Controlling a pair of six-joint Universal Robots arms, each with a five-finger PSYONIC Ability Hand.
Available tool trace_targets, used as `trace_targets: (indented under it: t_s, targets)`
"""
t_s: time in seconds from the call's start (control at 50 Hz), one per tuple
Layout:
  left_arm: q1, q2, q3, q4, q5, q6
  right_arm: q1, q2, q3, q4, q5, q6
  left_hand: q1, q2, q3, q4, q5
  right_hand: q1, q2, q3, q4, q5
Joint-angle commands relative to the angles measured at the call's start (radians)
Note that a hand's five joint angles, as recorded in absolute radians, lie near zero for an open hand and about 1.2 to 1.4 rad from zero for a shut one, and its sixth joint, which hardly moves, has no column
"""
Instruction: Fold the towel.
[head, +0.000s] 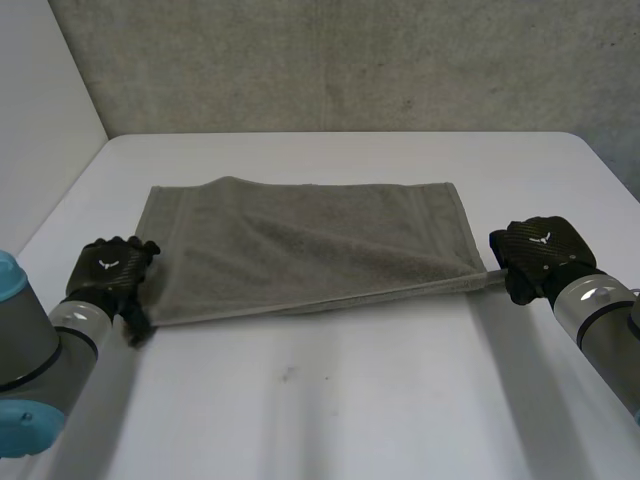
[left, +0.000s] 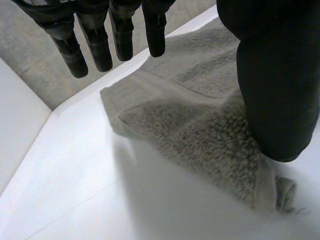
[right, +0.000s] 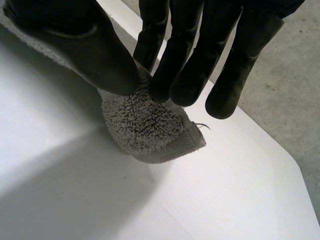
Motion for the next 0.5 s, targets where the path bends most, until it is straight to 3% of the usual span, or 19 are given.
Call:
trace_targets:
  t_s: [0.02,0.1,0.2,0.24,0.28,0.42,0.46,0.5]
  targets:
    - [0.014,0.022,-0.016,-0.005,-0.001,0.001,0.004,0.000,0.004,0.000,0.001,-0.001,0.114,0.111,0.113,0.113,0.109,0.061,0.062,0.057,0.055,0.045]
    - [0.017,0.039,-0.032,-0.005,-0.001,0.001,0.002,0.000,0.004,-0.002,0.003,-0.001,0.185,0.182,0.183,0.184,0.180,0.061,0.062,0.057,0.055,0.045]
    - [0.035,0.076,-0.068,-0.002,0.006,0.000,0.001,0.000,0.002,0.000,0.005,-0.002,0.475,0.472,0.474,0.475,0.470,0.061,0.062,0.057,0.055,0.045]
    - [0.052,0.103,-0.090,0.001,0.017,-0.002,0.002,0.000,0.002,0.000,0.003,-0.002,0.977,0.974,0.976,0.977,0.972,0.061,0.062,0.057,0.055,0.045]
    - [0.057,0.120,-0.097,0.000,0.025,-0.003,0.007,-0.001,0.002,0.005,0.001,-0.005,1.113,1.111,1.112,1.113,1.109,0.061,0.062,0.057,0.055,0.045]
    - [0.062,0.238,-0.113,-0.017,0.037,-0.002,0.008,-0.012,-0.012,0.034,0.001,-0.027,1.115,1.112,1.114,1.114,1.110,0.061,0.062,0.057,0.055,0.045]
    - [0.074,0.350,-0.145,-0.029,0.058,0.001,0.013,-0.032,-0.023,0.072,0.001,-0.051,1.115,1.112,1.114,1.114,1.110,0.061,0.062,0.057,0.055,0.045]
    - [0.084,0.404,-0.162,-0.045,0.081,0.007,0.002,-0.066,-0.053,0.222,-0.002,-0.143,1.115,1.112,1.114,1.114,1.110,0.061,0.062,0.057,0.055,0.045]
